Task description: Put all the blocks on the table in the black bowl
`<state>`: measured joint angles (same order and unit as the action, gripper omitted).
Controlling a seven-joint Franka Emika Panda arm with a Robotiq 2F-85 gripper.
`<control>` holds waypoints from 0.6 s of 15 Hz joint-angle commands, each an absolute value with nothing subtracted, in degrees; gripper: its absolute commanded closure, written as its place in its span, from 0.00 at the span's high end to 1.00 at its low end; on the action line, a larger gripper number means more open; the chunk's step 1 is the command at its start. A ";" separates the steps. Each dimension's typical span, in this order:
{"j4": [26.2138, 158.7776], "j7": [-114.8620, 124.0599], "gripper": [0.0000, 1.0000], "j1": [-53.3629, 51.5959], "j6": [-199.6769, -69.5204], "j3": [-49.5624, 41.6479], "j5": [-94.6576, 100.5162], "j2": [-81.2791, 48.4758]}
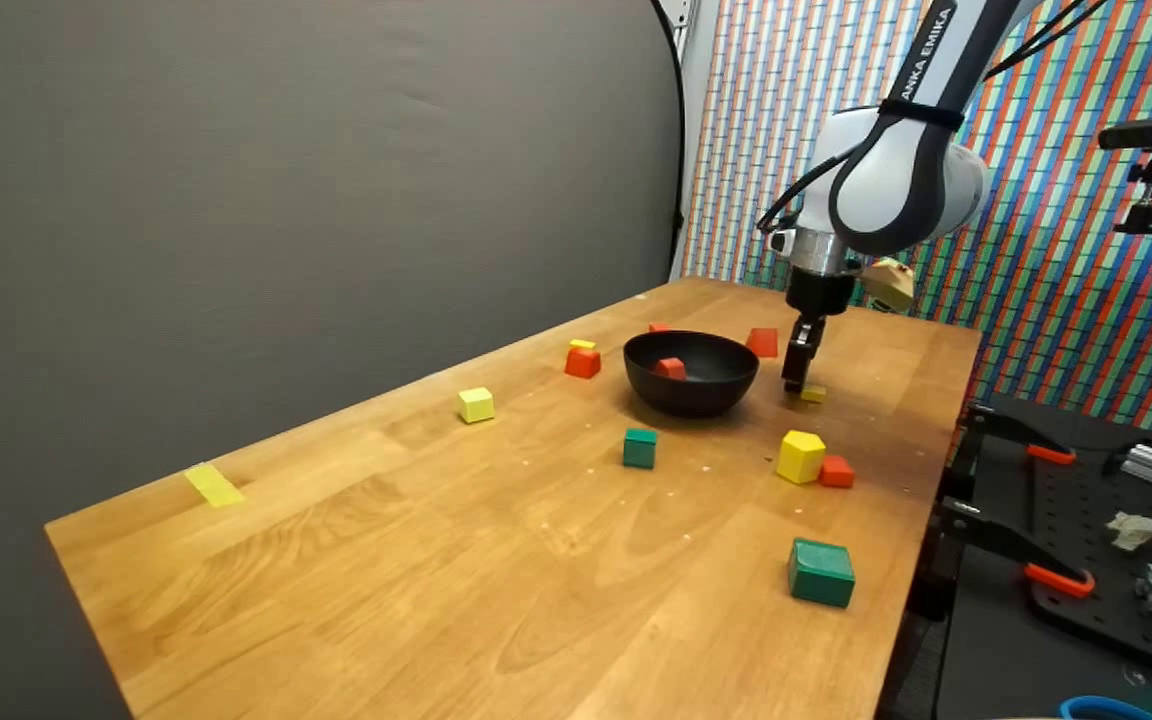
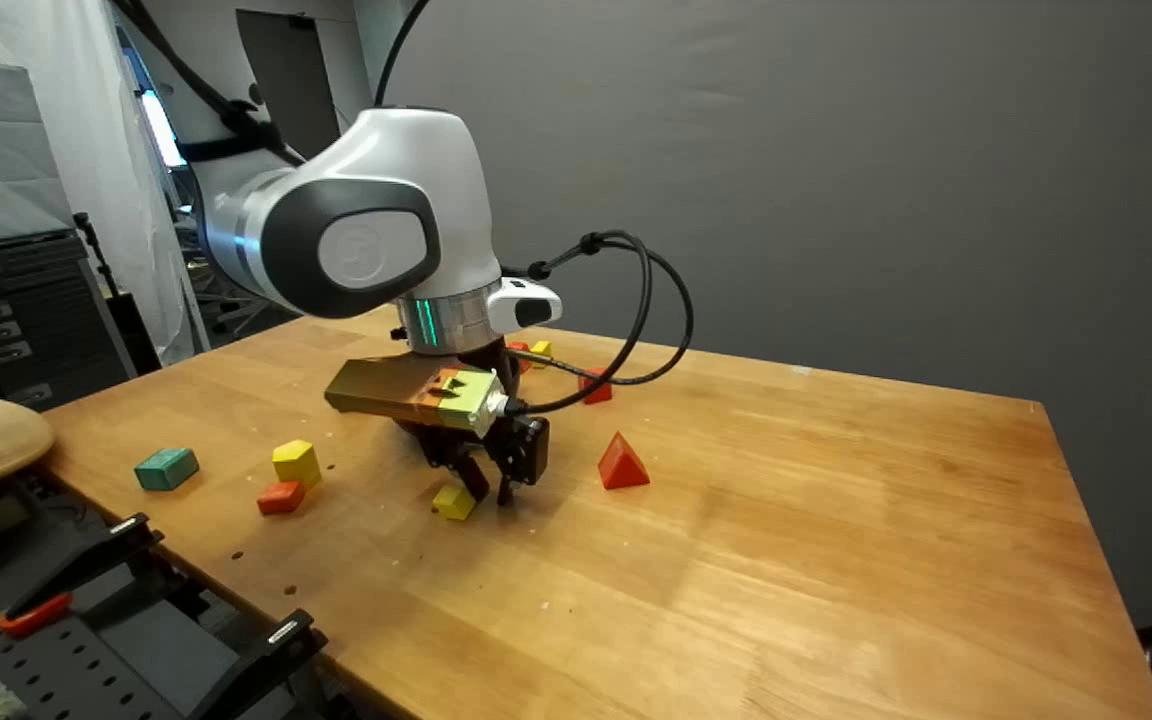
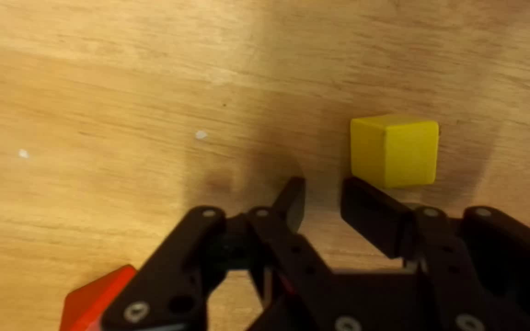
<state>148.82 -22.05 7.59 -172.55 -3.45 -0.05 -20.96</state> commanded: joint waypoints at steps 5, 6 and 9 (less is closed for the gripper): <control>154.71 -20.23 0.31 11.95 -170.67 -1.82 1.29 -9.70; 155.20 -20.83 0.38 12.68 -170.73 -0.95 0.64 -8.68; 153.93 -20.48 0.36 12.33 -171.14 -0.82 0.94 -11.04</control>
<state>153.98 -20.80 12.32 -171.22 -0.83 0.66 -11.04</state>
